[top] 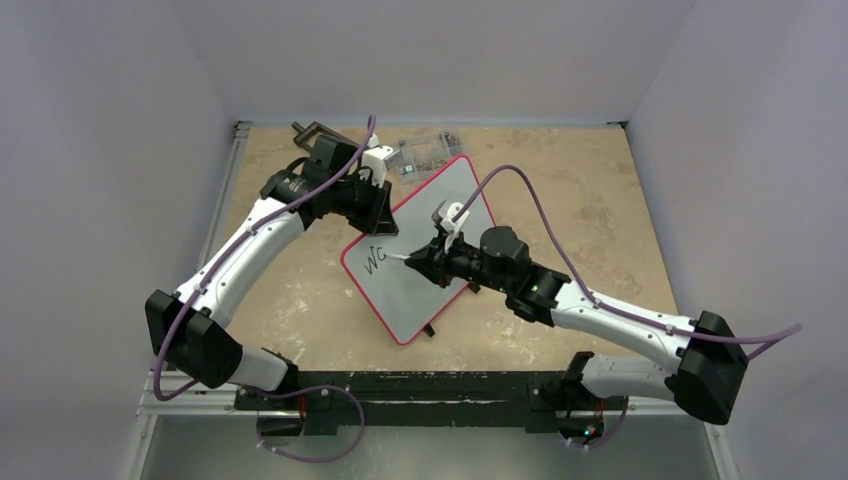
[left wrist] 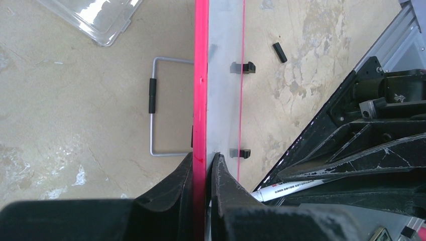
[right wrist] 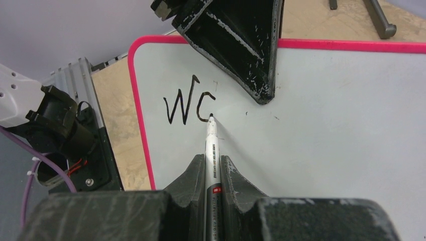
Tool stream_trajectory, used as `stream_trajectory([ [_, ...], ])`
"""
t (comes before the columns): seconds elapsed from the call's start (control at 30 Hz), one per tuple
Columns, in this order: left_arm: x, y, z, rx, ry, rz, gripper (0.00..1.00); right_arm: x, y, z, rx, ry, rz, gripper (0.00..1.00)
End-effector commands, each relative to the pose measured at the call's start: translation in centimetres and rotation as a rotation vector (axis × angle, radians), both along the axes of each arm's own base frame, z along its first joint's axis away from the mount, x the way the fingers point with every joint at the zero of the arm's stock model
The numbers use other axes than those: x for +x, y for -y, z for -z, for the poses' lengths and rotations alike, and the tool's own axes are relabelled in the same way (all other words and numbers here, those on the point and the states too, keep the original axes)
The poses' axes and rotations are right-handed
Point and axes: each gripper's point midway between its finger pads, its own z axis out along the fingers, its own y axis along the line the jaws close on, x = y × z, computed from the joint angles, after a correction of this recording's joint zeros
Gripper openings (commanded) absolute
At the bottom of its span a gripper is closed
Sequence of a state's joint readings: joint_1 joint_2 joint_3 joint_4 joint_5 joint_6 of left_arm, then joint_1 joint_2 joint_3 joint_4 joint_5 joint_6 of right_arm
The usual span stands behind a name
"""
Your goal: Write a sentence on the whiteboard
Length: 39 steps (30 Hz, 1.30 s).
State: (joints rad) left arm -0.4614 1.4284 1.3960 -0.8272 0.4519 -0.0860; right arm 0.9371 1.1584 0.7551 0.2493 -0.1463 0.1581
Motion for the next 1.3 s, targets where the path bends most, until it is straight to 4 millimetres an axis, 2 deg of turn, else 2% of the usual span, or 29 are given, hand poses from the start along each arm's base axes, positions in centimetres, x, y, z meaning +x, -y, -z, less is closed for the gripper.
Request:
stream_trajectory([
  [0.0,1.5,-5.1,3.4,0.288,0.065,-0.092,0.0,1.7,-0.4,-3.2,0.054,0.051,0.058,0.0],
  [0.1,1.5,-5.1,3.4,0.288,0.065,-0.092,0.0,1.9,-0.7,-3.7,0.06,0.057,0.059,0.0],
  [0.47,1.5,-5.2,3.4,0.29,0.066,-0.093,0.0,1.9,-0.7,-3.1,0.053,0.049,0.06,0.0],
  [0.73,1.5,-5.2,3.3,0.291,0.067,-0.095,0.0,1.3,0.2,-1.0,0.015,0.019,0.067,0.0],
  [0.9,1.5,-5.2,3.3,0.292,0.067,-0.095,0.0,0.9,1.0,-0.5,0.016,0.01,0.078,0.0],
  [1.1,1.5,-5.2,3.3,0.292,0.07,-0.095,0.0,0.7,1.3,-0.5,0.007,0.008,0.078,0.0],
  [1.27,1.5,-5.3,3.2,0.292,0.072,-0.095,0.0,0.4,1.2,-1.9,0.024,0.022,0.057,0.0],
])
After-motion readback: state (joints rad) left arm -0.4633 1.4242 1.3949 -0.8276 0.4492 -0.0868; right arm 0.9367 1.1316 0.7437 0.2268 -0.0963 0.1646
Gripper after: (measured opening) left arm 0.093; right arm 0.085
